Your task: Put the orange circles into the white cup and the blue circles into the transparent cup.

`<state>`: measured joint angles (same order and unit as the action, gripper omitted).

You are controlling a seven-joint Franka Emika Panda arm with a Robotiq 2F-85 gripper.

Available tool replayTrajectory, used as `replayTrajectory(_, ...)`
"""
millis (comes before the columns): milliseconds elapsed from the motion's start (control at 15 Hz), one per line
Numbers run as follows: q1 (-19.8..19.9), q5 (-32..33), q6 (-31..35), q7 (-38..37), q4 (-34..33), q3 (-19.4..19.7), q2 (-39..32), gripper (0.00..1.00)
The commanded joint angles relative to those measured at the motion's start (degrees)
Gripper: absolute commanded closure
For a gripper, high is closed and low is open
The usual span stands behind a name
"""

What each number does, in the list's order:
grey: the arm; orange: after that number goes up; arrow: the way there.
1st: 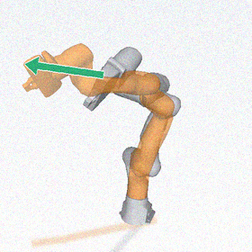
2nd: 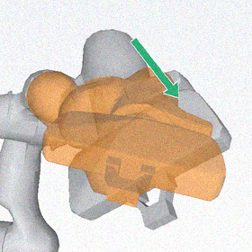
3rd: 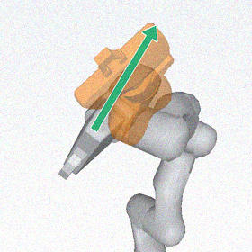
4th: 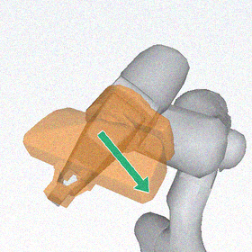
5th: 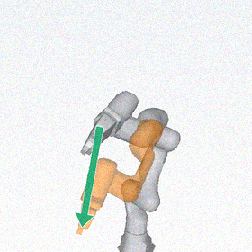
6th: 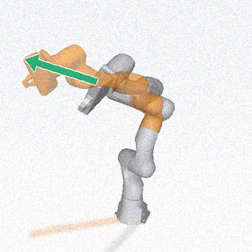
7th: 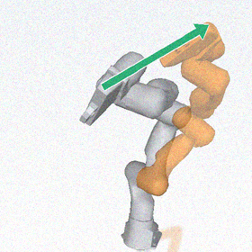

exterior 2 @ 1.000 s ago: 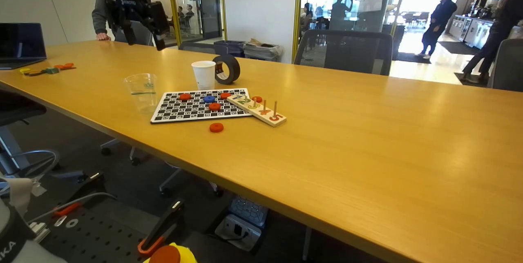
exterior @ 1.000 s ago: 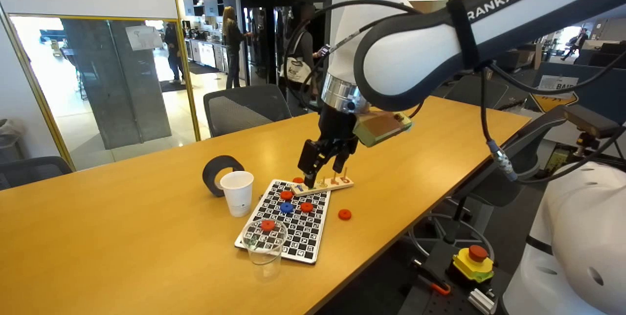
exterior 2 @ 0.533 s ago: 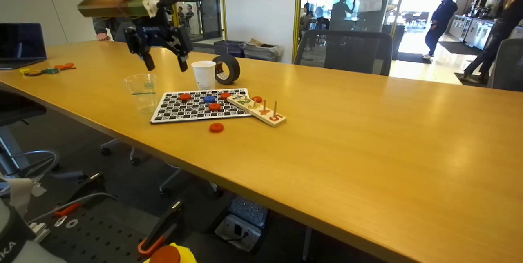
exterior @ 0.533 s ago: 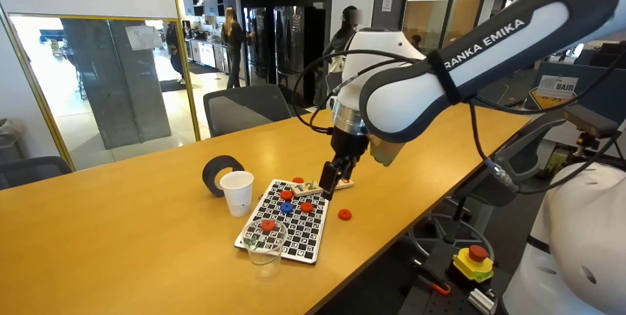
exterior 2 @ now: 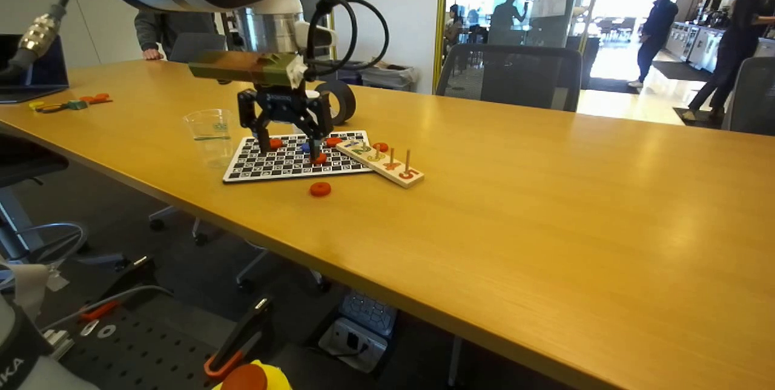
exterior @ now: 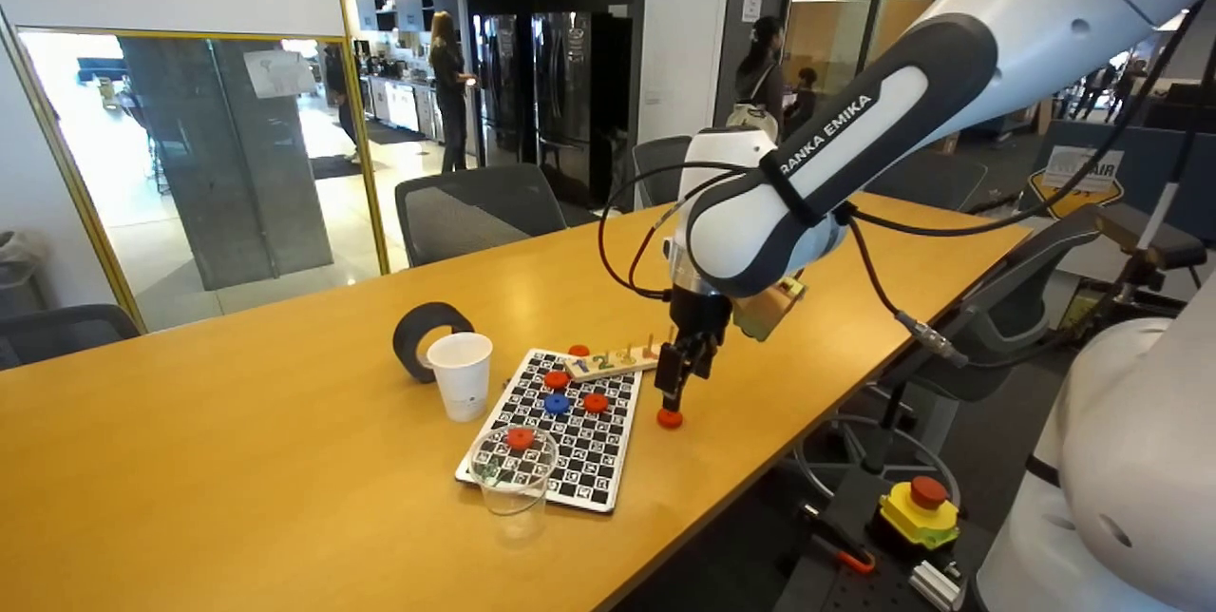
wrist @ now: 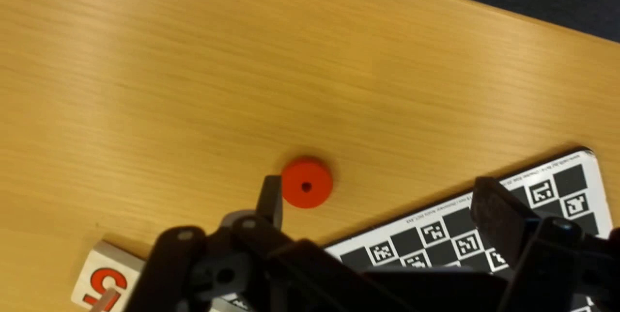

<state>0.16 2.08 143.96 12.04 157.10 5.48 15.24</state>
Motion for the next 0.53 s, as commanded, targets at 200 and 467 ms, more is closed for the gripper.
replayTrajectory(200, 2.3, 1.4, 5.5, -1.3, -3.1, -0.5, -8.8, 0.00)
replayTrajectory(467, 2.7, 1.6, 11.1, -0.7, -3.9, -0.3, -12.7, 0.00)
